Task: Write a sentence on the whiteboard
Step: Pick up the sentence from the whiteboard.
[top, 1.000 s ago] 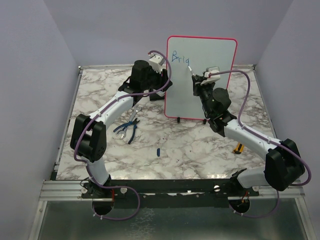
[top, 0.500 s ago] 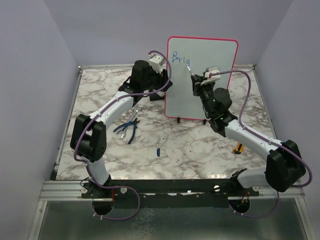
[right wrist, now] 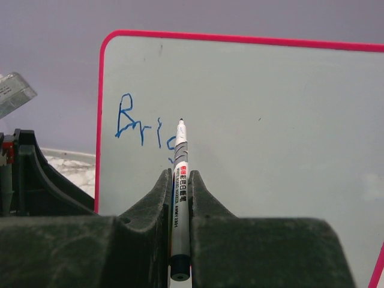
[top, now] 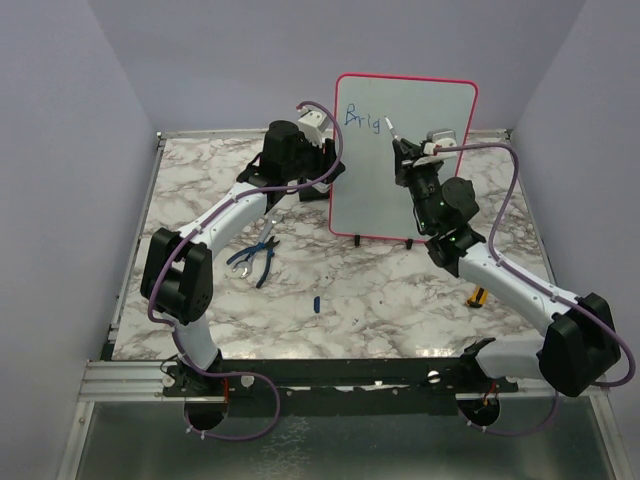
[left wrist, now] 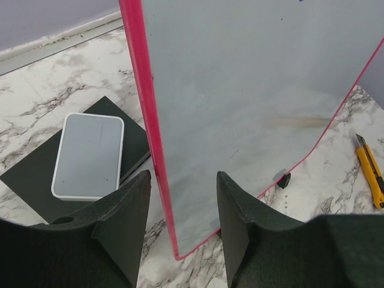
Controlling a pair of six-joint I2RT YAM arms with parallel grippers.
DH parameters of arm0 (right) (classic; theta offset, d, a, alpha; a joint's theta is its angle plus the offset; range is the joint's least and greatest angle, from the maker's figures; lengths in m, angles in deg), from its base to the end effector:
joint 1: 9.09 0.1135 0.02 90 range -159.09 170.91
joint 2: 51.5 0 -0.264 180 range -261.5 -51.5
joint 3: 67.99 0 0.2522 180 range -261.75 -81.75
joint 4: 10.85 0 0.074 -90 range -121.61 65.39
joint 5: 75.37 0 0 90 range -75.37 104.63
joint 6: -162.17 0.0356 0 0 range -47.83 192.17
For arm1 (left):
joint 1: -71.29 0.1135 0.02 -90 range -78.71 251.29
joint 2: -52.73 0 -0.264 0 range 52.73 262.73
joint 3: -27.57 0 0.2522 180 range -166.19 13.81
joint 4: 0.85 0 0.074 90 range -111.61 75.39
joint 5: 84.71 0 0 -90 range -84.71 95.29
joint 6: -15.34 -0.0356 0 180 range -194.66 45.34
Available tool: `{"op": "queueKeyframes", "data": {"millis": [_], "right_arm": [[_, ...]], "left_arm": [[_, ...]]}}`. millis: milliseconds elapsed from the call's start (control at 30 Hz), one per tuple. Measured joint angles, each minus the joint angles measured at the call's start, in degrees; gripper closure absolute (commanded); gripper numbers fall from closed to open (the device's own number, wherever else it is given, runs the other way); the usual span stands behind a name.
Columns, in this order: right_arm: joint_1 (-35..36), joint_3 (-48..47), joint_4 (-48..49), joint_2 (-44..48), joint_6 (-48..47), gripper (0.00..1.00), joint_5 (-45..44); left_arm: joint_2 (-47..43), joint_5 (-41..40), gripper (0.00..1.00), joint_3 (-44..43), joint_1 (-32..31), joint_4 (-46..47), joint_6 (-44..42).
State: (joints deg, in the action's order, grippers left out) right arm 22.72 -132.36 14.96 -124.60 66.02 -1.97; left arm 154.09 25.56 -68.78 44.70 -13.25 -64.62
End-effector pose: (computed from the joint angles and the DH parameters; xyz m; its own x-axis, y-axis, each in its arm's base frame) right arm 0.2568 0.1473 0.3596 0.2774 0.0513 -0.9594 -0.2448 0.9694 -0.0190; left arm 0.3752 -0.2016 0.3182 -0.3882 0.0114 -0.9215 0.6579 0.7037 -0.2684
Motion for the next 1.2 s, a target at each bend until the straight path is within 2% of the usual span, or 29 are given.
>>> {"op": "queueKeyframes", "data": {"millis": [467,1200], "right_arm": [[0.0,-3.5,0.3,-3.1,-3.0,0.99,-1.0],[-0.8,-3.7,0.3,-5.4,-2.9,0.99,-2.2]], "left_arm": [[0.0,0.0,0.51,0.0,0.0,-0.2,0.0],[0.0,0.0,0.51,0.0,0.0,-0.2,0.0]]}}
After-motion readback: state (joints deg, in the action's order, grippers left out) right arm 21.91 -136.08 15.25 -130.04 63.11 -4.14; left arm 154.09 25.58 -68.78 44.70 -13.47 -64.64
